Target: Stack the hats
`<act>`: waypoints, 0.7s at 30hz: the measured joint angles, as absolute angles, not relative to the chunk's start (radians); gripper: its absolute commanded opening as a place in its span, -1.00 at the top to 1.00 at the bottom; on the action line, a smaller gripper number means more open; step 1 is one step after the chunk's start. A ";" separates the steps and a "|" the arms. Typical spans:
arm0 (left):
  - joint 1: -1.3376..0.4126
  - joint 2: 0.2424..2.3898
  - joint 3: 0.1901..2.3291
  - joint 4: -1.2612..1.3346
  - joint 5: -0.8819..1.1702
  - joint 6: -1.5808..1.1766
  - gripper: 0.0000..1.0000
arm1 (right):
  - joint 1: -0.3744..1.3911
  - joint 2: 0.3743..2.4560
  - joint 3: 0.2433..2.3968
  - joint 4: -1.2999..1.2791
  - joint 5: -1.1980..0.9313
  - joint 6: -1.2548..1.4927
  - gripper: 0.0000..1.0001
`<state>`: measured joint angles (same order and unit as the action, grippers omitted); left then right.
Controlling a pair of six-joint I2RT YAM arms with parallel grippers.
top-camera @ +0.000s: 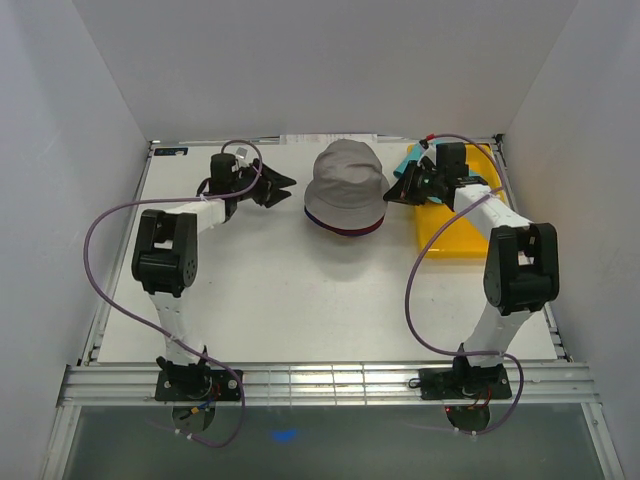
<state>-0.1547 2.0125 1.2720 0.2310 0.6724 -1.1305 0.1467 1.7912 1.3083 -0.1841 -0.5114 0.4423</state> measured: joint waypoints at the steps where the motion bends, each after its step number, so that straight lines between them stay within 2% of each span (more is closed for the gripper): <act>1: -0.152 1.998 1.260 0.229 0.672 -1.130 -0.11 | 0.147 1.786 1.299 -0.176 -0.511 0.445 0.84; 8: -0.147 1.762 1.092 0.234 0.682 -1.155 -0.08 | 0.163 1.722 1.228 -0.138 -0.511 0.469 0.84; 12: -0.155 1.622 0.995 0.259 0.690 -1.195 -0.12 | 0.190 1.703 1.207 -0.124 -0.509 0.477 0.84; 21: -0.268 1.563 0.865 0.344 0.672 -1.314 -0.15 | 0.238 1.677 1.162 -0.086 -0.499 0.507 0.84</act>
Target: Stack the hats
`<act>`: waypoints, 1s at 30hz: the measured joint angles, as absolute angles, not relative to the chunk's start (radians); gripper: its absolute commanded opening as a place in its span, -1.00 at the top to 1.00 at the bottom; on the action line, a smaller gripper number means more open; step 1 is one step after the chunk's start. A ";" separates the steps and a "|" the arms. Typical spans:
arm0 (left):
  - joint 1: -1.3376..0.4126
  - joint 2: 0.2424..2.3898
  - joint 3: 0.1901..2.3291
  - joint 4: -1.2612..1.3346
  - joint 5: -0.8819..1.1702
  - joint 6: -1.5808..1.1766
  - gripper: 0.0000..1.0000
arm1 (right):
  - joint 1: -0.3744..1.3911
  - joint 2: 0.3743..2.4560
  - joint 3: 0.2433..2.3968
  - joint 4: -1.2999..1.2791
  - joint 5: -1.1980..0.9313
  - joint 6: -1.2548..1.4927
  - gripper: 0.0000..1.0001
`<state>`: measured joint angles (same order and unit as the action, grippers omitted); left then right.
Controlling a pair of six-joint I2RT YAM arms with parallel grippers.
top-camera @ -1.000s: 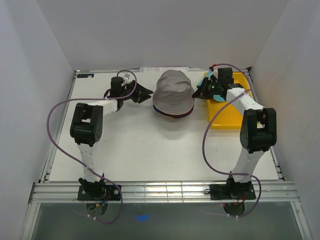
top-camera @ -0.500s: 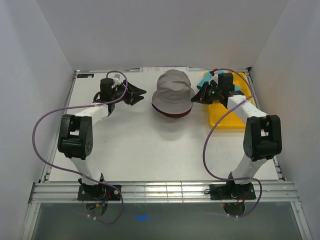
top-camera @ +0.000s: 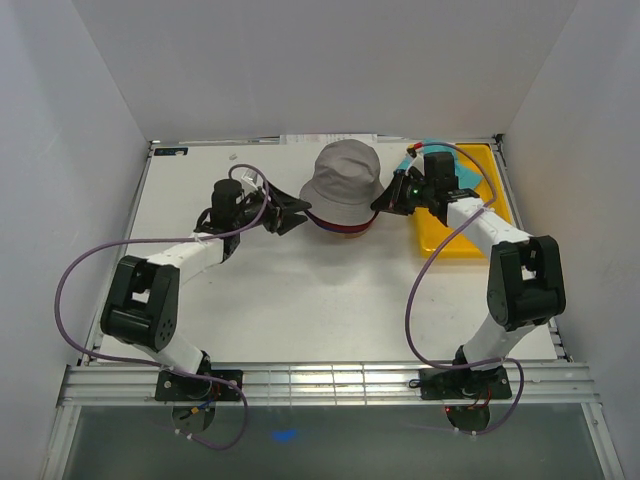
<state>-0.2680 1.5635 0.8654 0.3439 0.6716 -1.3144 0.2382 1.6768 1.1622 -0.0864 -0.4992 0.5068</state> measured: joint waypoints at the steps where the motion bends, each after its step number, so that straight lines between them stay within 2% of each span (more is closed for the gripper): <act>1: -0.282 1.563 0.857 0.348 0.669 -1.325 -0.15 | 0.239 1.674 1.162 -0.086 -0.499 0.509 0.84; 12: -0.356 1.600 0.860 0.429 0.625 -1.396 -0.14 | 0.245 1.660 1.154 -0.085 -0.496 0.515 0.84; 18: -0.356 1.621 0.859 0.445 0.600 -1.409 -0.05 | 0.246 1.658 1.148 -0.078 -0.496 0.516 0.84; 22: -0.356 1.642 0.859 0.474 0.581 -1.420 0.11 | 0.250 1.657 1.147 -0.078 -0.496 0.515 0.84; 25: -0.356 1.661 0.859 0.498 0.571 -1.433 0.36 | 0.251 1.652 1.138 -0.073 -0.496 0.514 0.84; 28: -0.356 1.681 0.859 0.516 0.564 -1.444 0.73 | 0.251 1.645 1.129 -0.071 -0.496 0.513 0.84; 29: -0.356 1.686 0.858 0.520 0.562 -1.446 0.91 | 0.251 1.644 1.129 -0.071 -0.496 0.513 0.84; 30: -0.356 1.691 0.857 0.527 0.562 -1.449 0.99 | 0.251 1.644 1.129 -0.071 -0.496 0.513 0.84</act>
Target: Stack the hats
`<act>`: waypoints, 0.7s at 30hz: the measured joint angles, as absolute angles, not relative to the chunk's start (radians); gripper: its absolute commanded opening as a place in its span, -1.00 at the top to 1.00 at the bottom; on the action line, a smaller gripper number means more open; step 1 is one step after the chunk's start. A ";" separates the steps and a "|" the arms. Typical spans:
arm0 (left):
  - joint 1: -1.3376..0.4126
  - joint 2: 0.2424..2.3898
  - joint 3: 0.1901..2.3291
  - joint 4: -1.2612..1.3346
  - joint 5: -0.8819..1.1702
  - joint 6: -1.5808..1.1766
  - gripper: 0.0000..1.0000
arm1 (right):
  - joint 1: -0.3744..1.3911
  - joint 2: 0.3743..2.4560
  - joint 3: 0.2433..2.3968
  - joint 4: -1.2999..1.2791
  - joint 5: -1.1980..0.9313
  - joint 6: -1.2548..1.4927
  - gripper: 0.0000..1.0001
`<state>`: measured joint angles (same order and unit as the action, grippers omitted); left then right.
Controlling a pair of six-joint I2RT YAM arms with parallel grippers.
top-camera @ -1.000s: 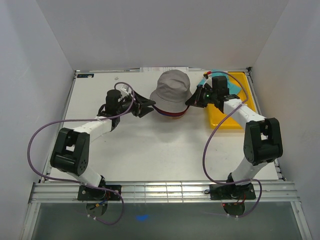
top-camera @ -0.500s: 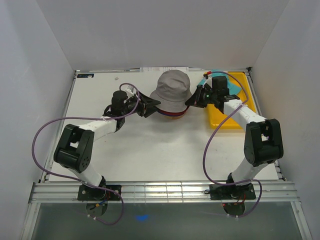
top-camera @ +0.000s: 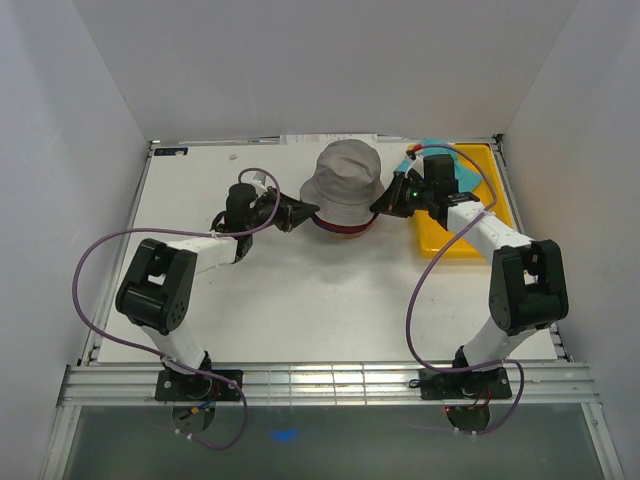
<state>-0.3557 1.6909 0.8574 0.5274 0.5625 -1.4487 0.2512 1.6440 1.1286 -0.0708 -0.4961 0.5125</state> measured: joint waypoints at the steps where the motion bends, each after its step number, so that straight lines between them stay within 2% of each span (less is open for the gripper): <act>1: -0.356 1.695 0.857 0.535 0.562 -1.447 1.00 | 0.251 1.644 1.127 -0.070 -0.496 0.512 0.84; 16: -0.346 1.797 0.845 0.575 0.561 -1.420 1.00 | 0.251 1.637 1.114 -0.064 -0.492 0.479 0.81; 18: -0.339 1.797 0.851 0.563 0.564 -1.406 1.00 | 0.251 1.637 1.114 -0.066 -0.493 0.477 0.70; 21: -0.321 1.797 0.863 0.542 0.574 -1.389 1.00 | 0.251 1.637 1.114 -0.078 -0.499 0.469 0.38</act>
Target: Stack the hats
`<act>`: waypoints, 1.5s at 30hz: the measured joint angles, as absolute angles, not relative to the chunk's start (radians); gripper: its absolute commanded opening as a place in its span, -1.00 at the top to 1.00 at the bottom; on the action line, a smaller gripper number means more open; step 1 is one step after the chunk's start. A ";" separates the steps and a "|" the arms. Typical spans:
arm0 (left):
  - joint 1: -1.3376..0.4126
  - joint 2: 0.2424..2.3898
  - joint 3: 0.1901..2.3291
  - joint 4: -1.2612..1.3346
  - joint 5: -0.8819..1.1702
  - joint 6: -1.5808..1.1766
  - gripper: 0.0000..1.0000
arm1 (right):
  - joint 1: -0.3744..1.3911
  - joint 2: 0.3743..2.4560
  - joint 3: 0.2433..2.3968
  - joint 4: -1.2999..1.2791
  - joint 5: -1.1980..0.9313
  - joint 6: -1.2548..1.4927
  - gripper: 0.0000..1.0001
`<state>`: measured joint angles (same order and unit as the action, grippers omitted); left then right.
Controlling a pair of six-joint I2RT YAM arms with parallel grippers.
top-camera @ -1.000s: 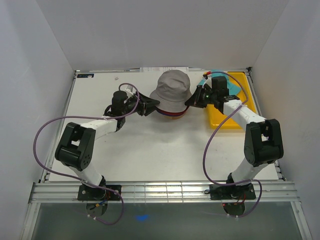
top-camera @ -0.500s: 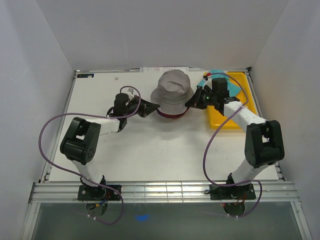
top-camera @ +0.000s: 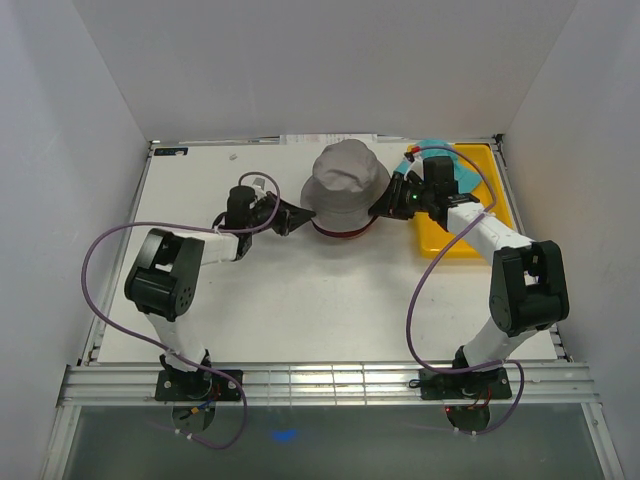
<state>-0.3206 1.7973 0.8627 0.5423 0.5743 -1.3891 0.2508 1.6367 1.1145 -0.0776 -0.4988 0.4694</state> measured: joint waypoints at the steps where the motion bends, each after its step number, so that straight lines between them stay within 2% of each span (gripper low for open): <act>1: -0.313 1.797 0.867 0.535 0.580 -1.384 1.00 | 0.249 1.637 1.116 -0.085 -0.500 0.465 0.29; 16: -0.234 1.884 1.053 0.385 0.641 -1.309 1.00 | 0.051 1.645 1.296 -0.157 -0.596 0.516 0.23; 21: -0.228 1.917 1.110 0.346 0.653 -1.298 1.00 | 0.048 1.745 1.398 -0.141 -0.654 0.559 0.19; 29: -0.224 1.949 1.146 0.329 0.674 -1.295 1.00 | 0.056 1.874 1.411 -0.140 -0.683 0.601 0.11; 45: -0.224 1.955 1.155 0.321 0.678 -1.295 1.00 | 0.077 1.917 1.411 -0.097 -0.688 0.635 0.09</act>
<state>-0.2245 1.9553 1.1549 0.3214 0.6785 -1.2945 0.0772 1.9171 1.4109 -0.0971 -0.6880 0.6353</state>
